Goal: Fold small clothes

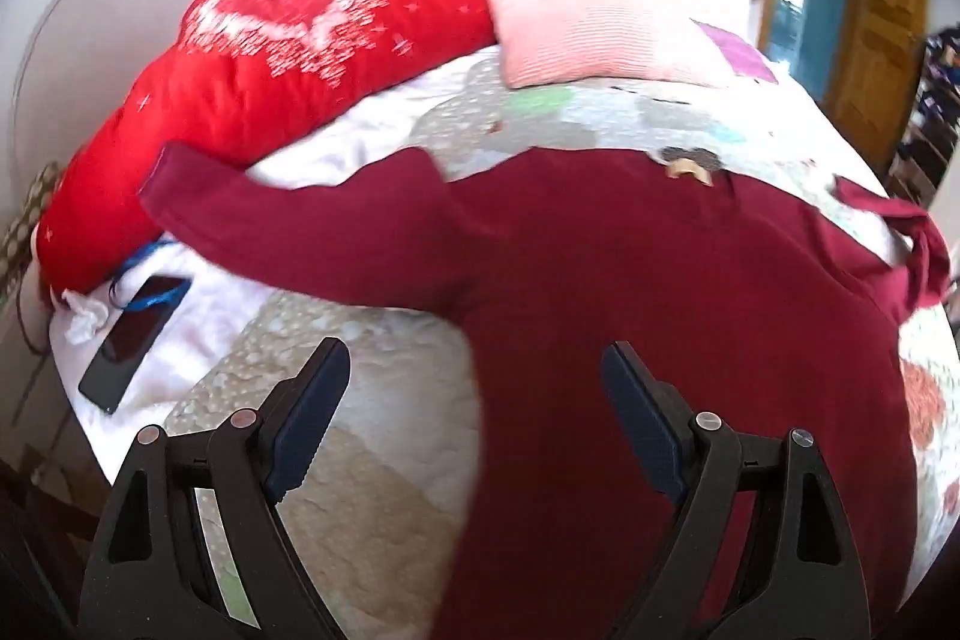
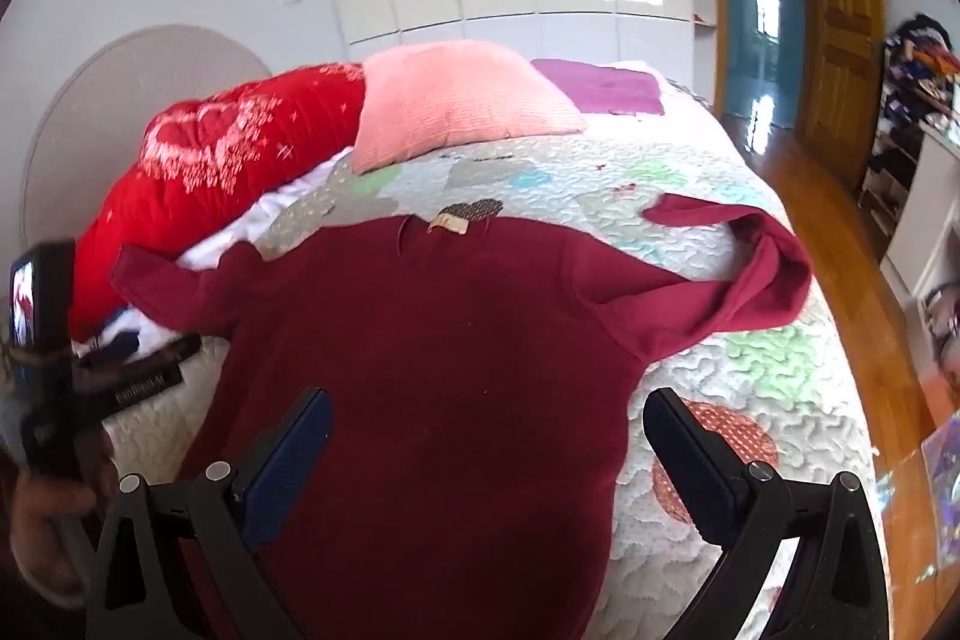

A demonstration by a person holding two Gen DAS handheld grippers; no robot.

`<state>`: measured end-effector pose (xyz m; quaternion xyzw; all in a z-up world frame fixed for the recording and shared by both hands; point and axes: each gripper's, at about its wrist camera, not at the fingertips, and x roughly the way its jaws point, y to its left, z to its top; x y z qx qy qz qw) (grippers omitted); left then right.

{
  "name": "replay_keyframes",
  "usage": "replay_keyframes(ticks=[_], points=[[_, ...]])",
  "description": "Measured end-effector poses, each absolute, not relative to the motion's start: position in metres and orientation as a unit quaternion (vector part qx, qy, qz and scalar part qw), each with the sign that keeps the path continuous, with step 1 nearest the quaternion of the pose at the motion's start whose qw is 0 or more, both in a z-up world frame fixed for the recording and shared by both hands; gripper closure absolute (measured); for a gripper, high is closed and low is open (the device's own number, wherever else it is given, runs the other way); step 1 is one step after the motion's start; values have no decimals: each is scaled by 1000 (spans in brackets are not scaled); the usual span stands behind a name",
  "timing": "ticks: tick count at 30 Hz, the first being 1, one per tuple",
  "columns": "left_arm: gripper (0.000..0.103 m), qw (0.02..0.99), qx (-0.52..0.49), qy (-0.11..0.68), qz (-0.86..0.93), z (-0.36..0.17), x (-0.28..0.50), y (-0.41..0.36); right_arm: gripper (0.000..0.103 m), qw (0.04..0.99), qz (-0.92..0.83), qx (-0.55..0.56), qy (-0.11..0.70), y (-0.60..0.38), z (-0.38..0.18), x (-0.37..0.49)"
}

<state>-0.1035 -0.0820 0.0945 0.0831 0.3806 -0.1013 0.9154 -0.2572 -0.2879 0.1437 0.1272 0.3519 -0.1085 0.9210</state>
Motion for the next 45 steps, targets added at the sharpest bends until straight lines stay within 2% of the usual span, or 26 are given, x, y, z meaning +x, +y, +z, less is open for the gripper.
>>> replay_keyframes(ticks=[7,26,45], points=[[17,910,79,382,-139,97,-122,-101,0,908,-123,170,361,-264,150,-269],[17,905,88,388,-148,98,-126,-114,0,912,-173,123,352,-258,133,-243],[17,902,88,398,-143,88,-117,-113,0,909,-179,125,356,-258,122,-233]])
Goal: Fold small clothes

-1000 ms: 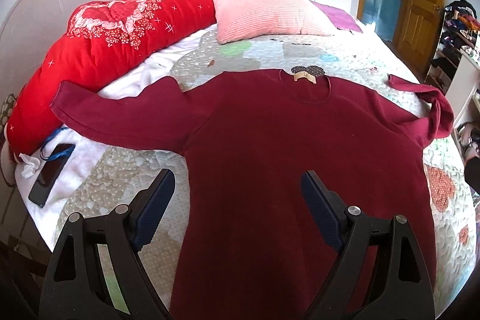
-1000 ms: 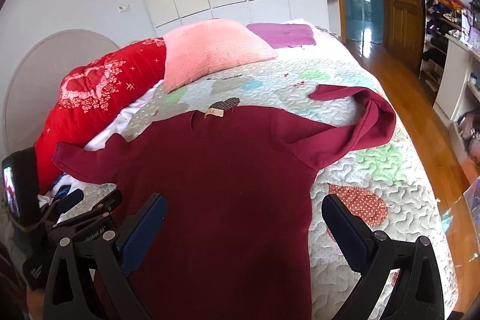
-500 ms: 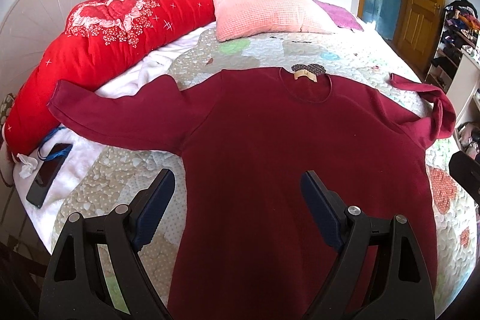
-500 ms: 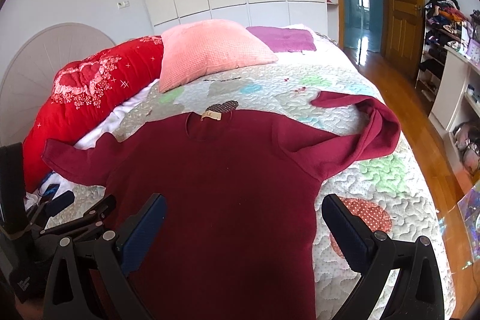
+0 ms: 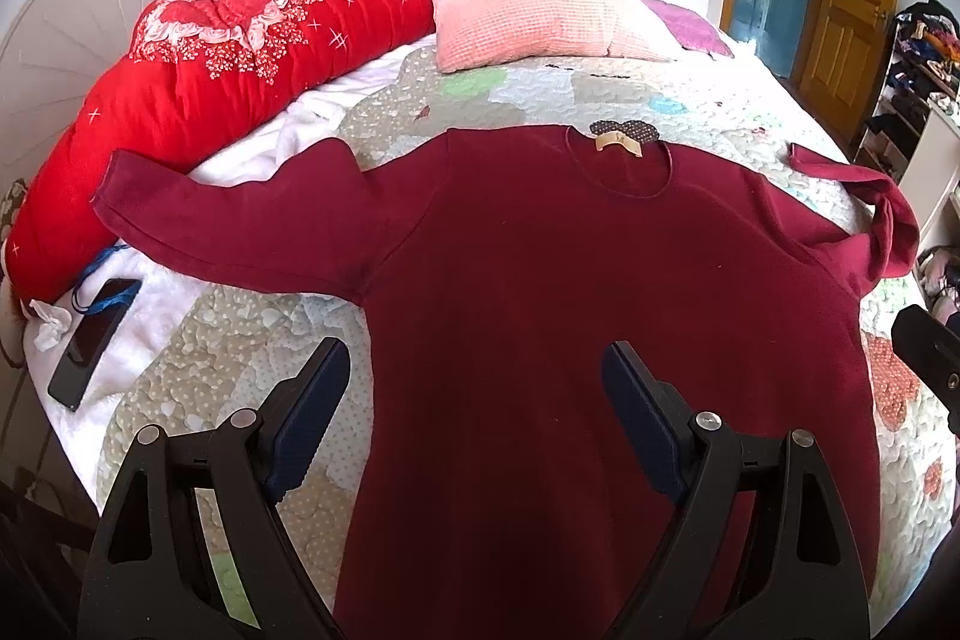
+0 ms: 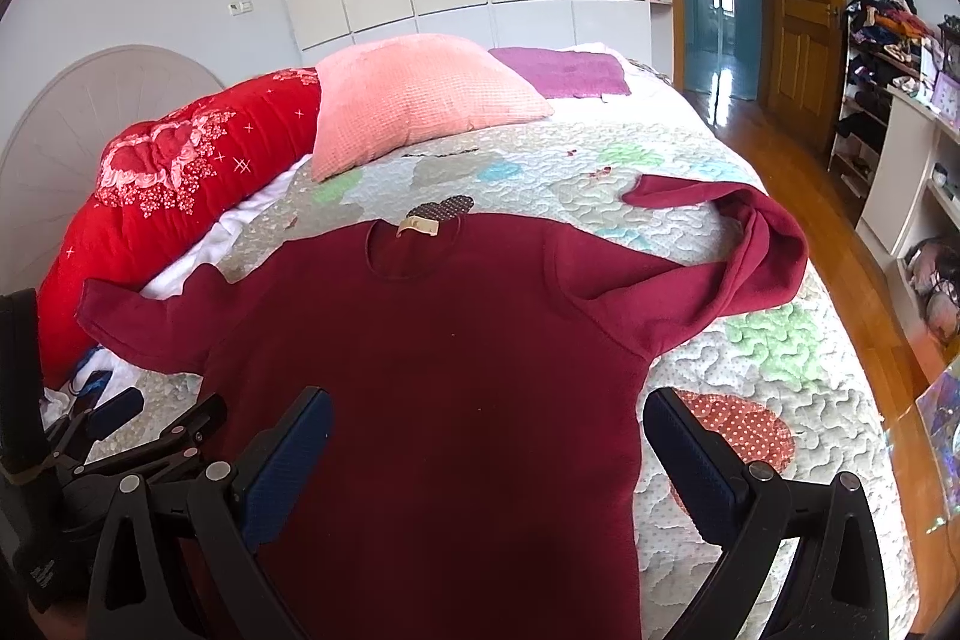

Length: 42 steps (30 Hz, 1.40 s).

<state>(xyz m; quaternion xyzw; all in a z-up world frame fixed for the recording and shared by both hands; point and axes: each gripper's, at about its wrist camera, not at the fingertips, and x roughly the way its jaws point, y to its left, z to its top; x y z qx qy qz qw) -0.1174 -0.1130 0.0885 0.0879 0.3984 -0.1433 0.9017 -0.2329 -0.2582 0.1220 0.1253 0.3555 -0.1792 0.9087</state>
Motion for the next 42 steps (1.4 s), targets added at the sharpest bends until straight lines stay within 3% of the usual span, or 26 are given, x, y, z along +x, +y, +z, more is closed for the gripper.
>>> replay_keyframes(ticks=[42], points=[[17,894,87,418,-138,69,-100,-112,0,907,-174,107,368,-245,98,-200]])
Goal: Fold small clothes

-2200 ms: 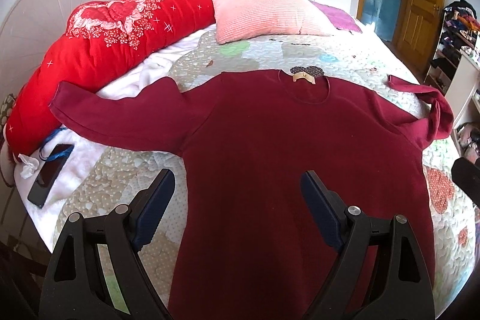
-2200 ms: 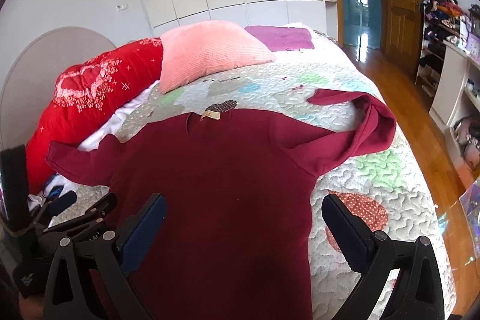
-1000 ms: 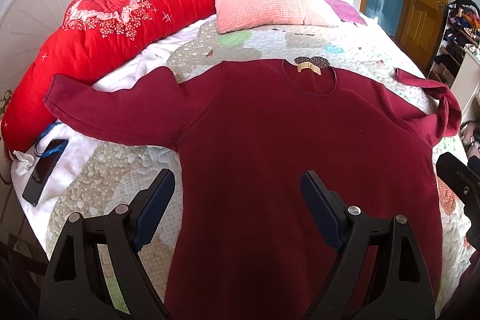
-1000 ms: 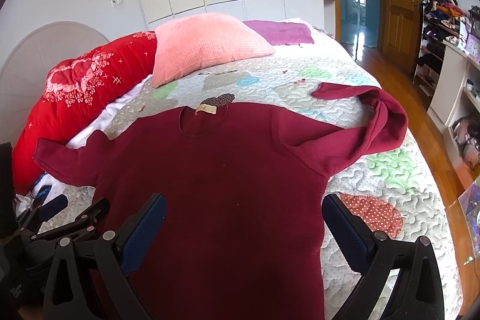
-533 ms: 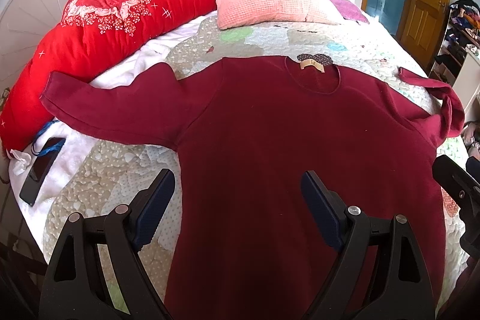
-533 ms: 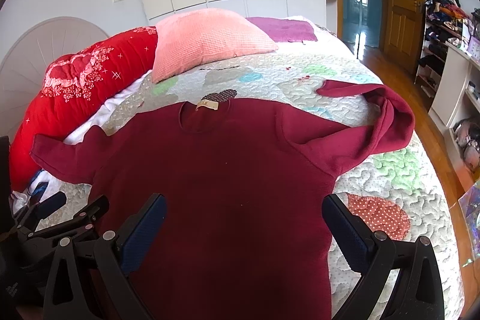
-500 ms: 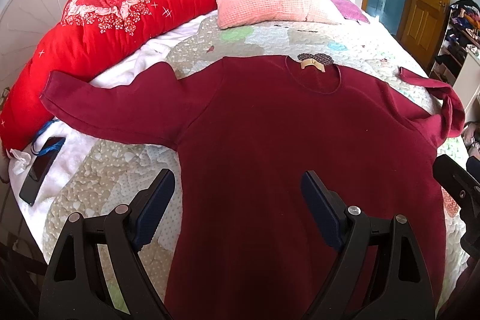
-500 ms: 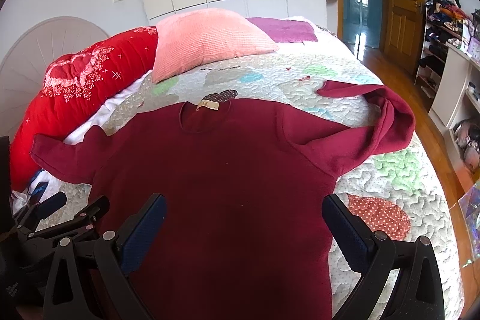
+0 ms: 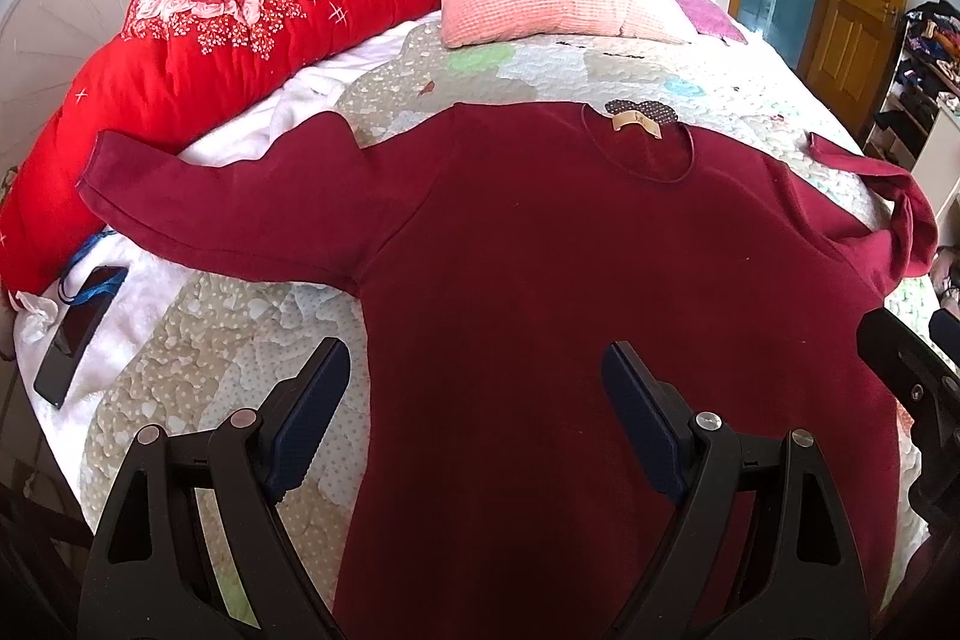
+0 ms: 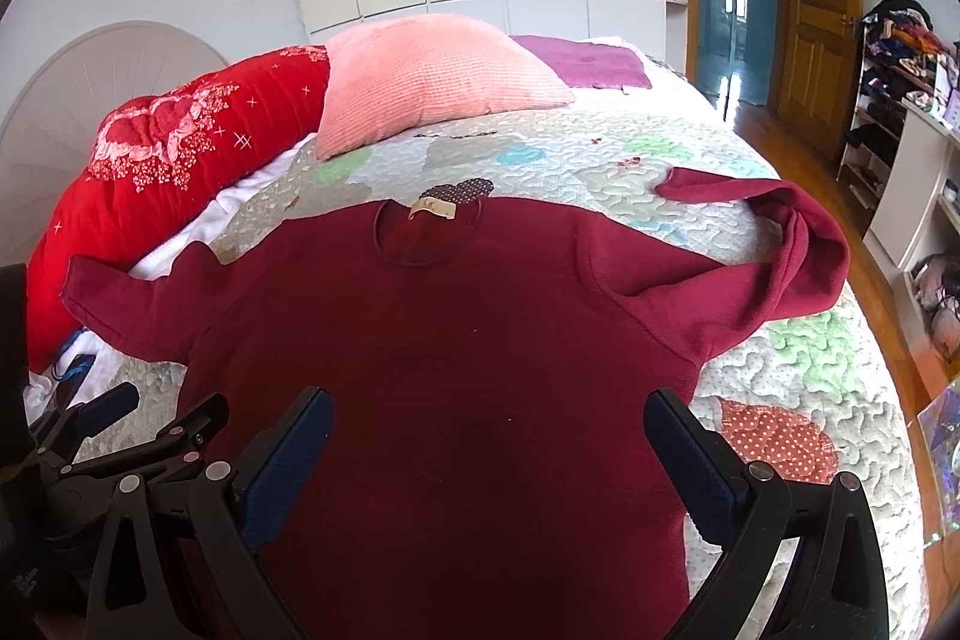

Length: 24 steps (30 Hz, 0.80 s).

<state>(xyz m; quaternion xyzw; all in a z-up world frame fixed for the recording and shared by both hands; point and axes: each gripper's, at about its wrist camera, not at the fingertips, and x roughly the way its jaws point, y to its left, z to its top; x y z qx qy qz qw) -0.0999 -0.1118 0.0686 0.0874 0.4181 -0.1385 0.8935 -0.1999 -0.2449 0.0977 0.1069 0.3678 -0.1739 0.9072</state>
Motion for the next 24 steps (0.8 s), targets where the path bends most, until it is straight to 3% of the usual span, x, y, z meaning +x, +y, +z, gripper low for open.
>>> replay_keyframes(ticks=[24], points=[[17,891,87,424,-133,62,-88,-108,0,902,-170,111,380,-243,84,-185]])
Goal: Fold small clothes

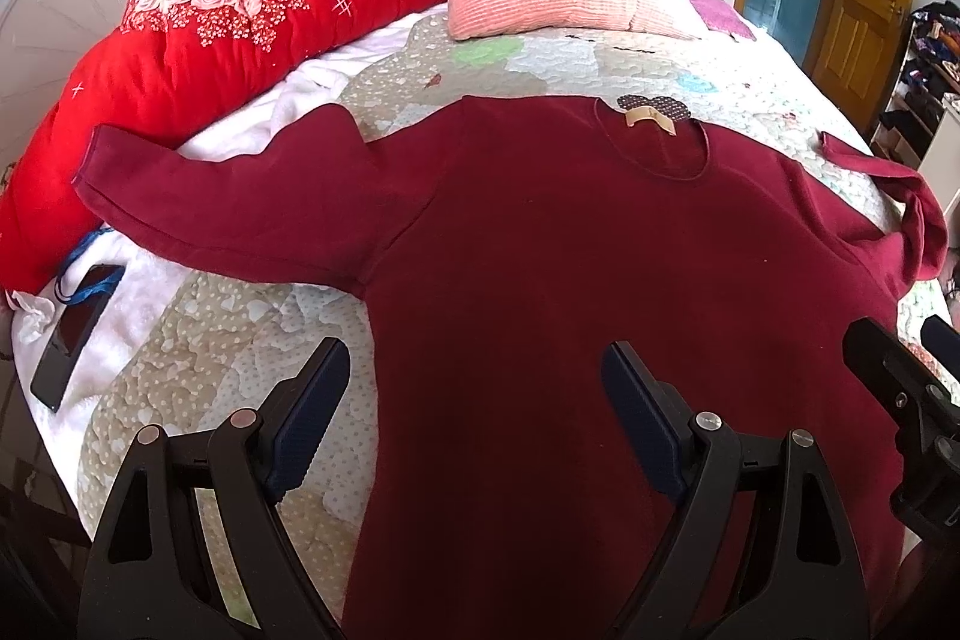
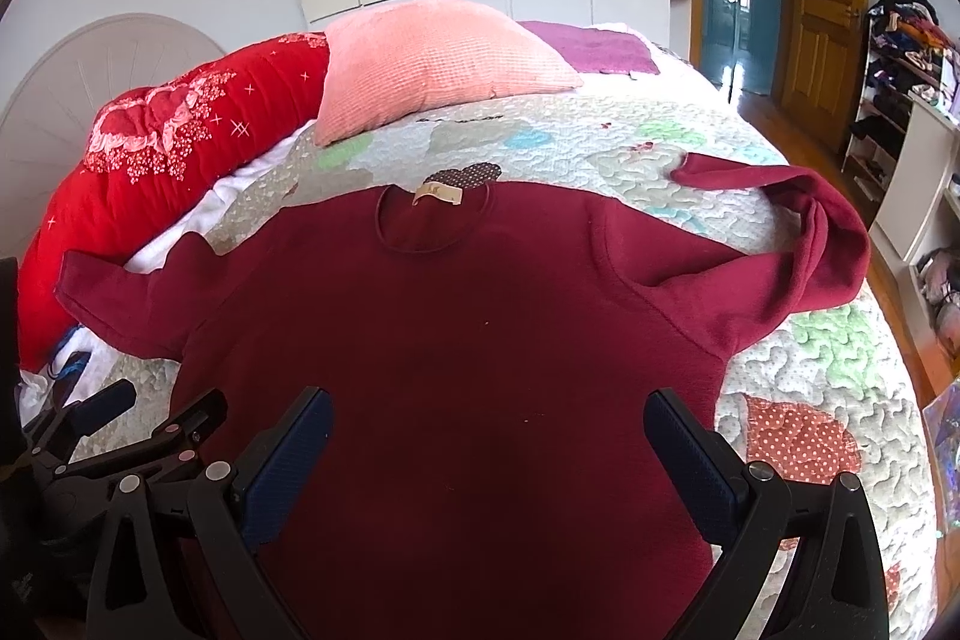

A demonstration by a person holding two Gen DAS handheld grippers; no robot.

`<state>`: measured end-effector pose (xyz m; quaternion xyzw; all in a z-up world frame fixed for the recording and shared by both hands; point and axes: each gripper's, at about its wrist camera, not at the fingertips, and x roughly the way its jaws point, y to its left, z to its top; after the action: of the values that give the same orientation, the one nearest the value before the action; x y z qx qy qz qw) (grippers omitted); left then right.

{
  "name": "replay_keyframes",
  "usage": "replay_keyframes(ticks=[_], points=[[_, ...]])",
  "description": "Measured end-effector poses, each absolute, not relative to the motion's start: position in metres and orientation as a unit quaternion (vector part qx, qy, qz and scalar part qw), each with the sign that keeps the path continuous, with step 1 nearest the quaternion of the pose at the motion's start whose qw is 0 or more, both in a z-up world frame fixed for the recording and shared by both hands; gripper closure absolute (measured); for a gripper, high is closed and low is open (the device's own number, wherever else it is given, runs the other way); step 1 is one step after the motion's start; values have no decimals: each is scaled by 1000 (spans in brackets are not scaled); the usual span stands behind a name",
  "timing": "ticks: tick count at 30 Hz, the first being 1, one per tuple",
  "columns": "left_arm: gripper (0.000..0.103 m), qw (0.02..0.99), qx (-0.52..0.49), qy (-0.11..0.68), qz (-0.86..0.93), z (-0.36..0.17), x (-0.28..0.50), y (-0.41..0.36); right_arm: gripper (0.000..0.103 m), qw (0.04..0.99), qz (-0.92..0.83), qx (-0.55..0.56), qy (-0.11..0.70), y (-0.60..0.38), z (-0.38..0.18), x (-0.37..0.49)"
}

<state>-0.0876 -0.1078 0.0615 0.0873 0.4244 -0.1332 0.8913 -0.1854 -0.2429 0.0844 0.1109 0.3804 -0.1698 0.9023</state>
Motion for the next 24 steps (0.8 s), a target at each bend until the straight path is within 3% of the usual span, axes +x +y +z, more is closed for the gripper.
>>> replay_keyframes(ticks=[9,24], points=[[17,892,43,434,-120,65,-64,-66,0,900,-160,106,391,-235,76,-173],[17,889,-146,422,98,56,75,155,0,897,-106,86,421,-204,62,-141]])
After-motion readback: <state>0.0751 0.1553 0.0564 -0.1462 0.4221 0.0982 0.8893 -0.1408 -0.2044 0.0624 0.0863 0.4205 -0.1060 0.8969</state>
